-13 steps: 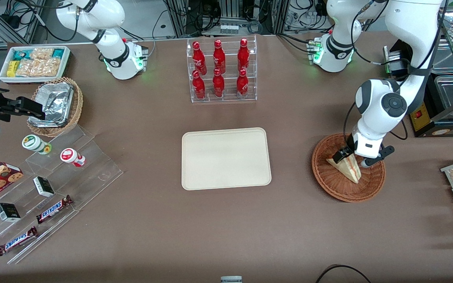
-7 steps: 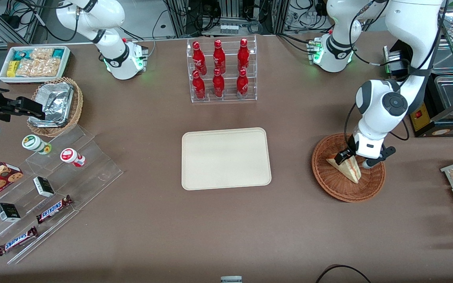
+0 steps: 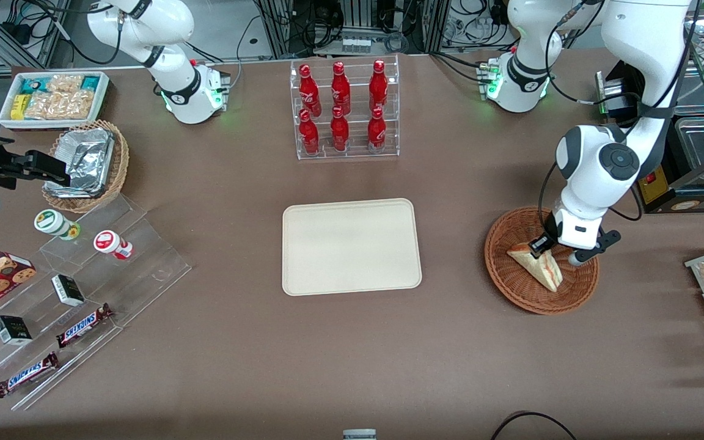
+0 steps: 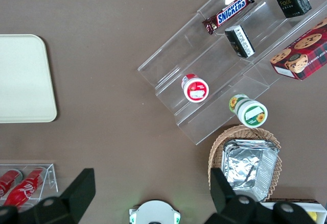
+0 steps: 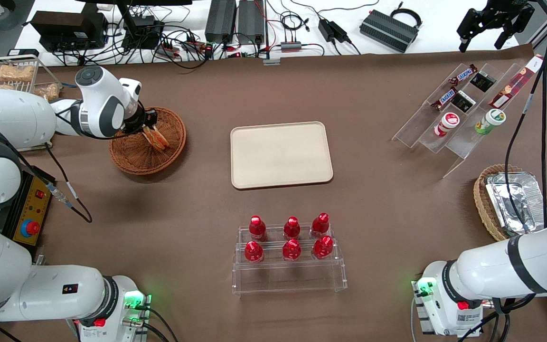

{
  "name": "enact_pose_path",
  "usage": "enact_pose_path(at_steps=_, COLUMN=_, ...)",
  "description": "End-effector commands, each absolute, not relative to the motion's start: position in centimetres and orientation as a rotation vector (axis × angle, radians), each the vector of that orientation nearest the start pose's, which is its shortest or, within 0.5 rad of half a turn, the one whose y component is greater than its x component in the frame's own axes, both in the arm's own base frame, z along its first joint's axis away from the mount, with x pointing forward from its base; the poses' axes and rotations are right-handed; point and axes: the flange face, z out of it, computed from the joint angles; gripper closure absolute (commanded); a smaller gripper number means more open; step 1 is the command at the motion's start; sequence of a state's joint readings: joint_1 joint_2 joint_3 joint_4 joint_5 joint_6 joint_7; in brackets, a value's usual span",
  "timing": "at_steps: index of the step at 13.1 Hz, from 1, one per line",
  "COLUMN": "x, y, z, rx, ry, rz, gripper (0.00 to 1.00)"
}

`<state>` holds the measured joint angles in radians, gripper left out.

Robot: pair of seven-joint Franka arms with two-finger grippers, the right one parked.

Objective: Place sandwich from basket to tray
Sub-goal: 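Lift the sandwich and carry it over the cream tray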

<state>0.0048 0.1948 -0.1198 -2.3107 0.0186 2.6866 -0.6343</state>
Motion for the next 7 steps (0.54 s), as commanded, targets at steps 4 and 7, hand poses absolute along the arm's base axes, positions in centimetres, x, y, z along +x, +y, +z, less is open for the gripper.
enact_pose_path(at_steps=4, x=56.6, y=-8.7, z=39.1, rx=-3.070, ry=-0.719, rz=-0.109, gripper=1.00)
enact_pose_path(at_steps=7, x=57.8, y=-14.3, z=44.7, rx=-3.105, ry=-0.600, rz=-0.074, gripper=1.00)
